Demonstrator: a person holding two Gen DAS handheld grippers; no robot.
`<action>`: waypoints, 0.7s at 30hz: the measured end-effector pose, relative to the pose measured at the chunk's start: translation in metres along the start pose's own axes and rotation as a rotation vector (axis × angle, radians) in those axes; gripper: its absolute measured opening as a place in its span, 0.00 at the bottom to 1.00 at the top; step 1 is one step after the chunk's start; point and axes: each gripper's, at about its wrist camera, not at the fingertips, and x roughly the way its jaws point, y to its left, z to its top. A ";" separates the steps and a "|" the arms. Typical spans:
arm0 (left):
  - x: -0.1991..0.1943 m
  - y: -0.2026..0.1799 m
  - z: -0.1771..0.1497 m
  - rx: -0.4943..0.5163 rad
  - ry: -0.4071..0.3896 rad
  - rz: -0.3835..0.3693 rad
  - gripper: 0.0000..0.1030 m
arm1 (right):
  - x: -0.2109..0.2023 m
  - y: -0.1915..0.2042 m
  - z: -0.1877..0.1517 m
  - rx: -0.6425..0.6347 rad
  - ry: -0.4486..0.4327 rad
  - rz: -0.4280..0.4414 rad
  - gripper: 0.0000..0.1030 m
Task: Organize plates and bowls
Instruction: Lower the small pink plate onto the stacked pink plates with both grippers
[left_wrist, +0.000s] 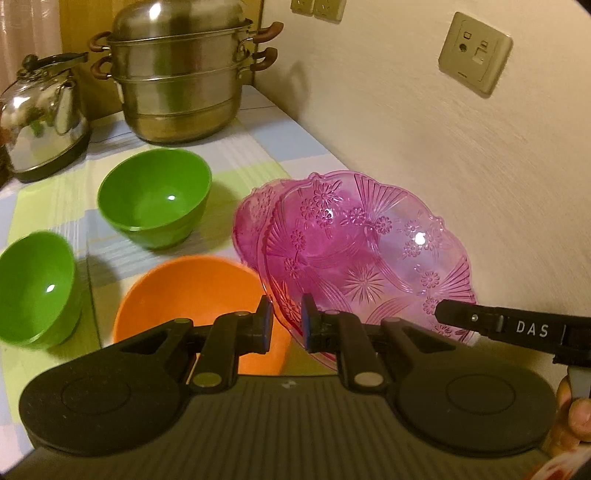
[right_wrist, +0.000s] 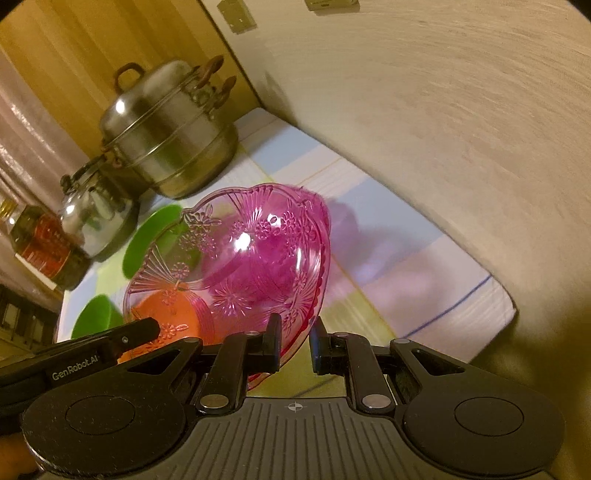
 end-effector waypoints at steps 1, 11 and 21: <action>0.004 0.000 0.004 0.002 0.000 -0.001 0.14 | 0.003 0.000 0.003 0.002 -0.001 -0.002 0.15; 0.054 0.020 0.050 -0.009 0.041 -0.010 0.14 | 0.049 0.005 0.043 0.012 -0.005 -0.018 0.15; 0.102 0.038 0.063 -0.016 0.115 -0.011 0.14 | 0.101 0.002 0.059 0.022 0.046 -0.047 0.15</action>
